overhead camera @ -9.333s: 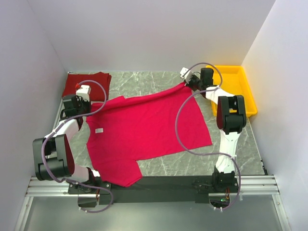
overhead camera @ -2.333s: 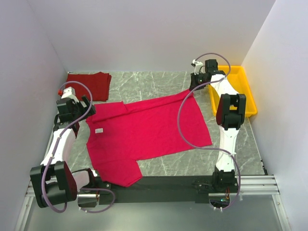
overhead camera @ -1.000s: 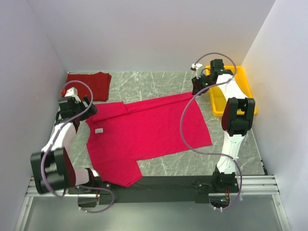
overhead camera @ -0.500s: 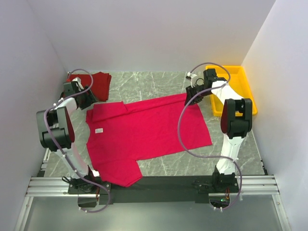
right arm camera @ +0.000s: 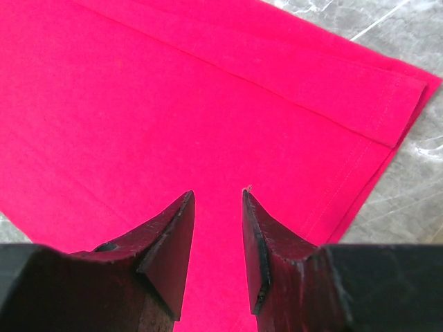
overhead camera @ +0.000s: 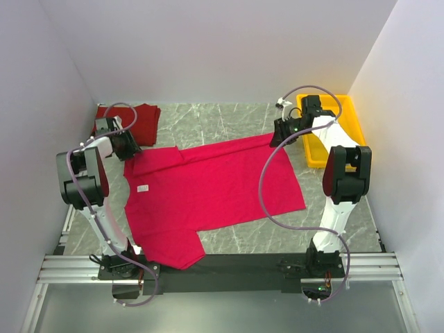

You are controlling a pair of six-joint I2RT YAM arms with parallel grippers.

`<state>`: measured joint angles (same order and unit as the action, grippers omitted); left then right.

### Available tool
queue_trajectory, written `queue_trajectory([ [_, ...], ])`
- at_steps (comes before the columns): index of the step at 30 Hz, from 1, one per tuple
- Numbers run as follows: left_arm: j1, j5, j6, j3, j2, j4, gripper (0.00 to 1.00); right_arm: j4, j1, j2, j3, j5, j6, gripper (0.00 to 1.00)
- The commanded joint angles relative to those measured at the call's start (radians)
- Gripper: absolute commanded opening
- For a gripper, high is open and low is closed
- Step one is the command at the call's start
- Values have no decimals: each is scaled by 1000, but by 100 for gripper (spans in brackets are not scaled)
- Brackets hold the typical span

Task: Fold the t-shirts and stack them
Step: Fold the tshirt

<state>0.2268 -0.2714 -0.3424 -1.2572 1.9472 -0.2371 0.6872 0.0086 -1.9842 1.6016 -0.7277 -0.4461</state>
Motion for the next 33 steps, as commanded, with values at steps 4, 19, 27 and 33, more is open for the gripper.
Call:
queue_trajectory([
  [4, -10, -29, 59, -54, 33, -28, 42, -3, -4, 38, 21, -22, 14, 41],
  [19, -12, -81, 143, -16, -51, 25, 1, 9, -36, 41, 0, -35, 6, 40],
  [27, -11, -161, 230, 110, -224, 105, 1, 11, -38, 54, -26, -38, 0, 40],
  [33, -9, -262, 332, 272, -385, 200, 1, 6, -38, 61, -38, -44, 1, 41],
])
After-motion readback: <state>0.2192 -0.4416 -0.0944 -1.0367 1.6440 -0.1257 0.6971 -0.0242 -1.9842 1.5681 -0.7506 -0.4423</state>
